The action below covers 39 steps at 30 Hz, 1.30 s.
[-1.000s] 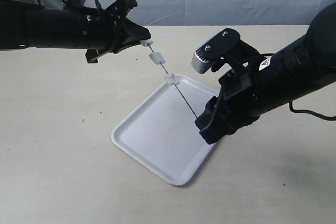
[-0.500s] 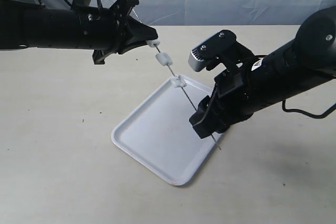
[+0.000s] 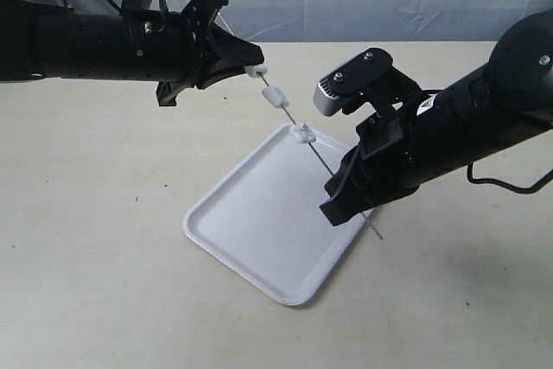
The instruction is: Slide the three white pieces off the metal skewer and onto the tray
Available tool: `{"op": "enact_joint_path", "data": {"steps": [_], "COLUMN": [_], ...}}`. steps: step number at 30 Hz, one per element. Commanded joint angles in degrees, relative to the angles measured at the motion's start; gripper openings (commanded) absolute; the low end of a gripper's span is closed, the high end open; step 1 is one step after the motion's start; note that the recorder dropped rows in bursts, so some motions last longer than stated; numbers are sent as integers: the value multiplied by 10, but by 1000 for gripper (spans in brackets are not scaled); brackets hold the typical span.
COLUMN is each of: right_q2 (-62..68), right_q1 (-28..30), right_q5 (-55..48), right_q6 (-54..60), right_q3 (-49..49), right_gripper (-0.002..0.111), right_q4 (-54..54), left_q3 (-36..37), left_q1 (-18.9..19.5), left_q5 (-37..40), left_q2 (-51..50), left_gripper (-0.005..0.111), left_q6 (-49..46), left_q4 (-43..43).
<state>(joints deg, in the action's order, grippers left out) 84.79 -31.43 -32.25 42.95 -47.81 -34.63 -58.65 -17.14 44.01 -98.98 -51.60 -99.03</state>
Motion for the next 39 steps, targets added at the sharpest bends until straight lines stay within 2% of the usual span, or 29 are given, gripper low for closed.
{"op": "enact_joint_path", "data": {"steps": [1,7,9,17,23,27,32,39], "right_q2": [0,0,0,0,0,0,0,0], "right_q1": [0,0,0,0,0,0,0,0], "right_q5": [-9,27,35,59,76,75,75,75], "right_q6": [14,9,-26,-125,-146,-146,-146,-147], "right_q3": [1,1,1,1,1,1,1,1], "right_gripper": [-1,-1,-1,-1,-1,-1,-1,-1], "right_q4": [1,9,47,153,166,166,166,164], "left_q3": [-4,-4,-4,-4,-4,-4,-4,-4], "left_q1": [-1,-1,-1,1,1,1,1,1], "left_q5": [-8,1,-4,-4,-2,-11,-11,-1], "left_q2": [0,0,0,3,3,3,3,3], "left_gripper": [4,28,35,35,35,29,2,0], "left_q6": [2,7,4,2,5,5,-9,-26], "left_q4": [-9,-9,-9,-9,-9,-9,-9,-9]}}
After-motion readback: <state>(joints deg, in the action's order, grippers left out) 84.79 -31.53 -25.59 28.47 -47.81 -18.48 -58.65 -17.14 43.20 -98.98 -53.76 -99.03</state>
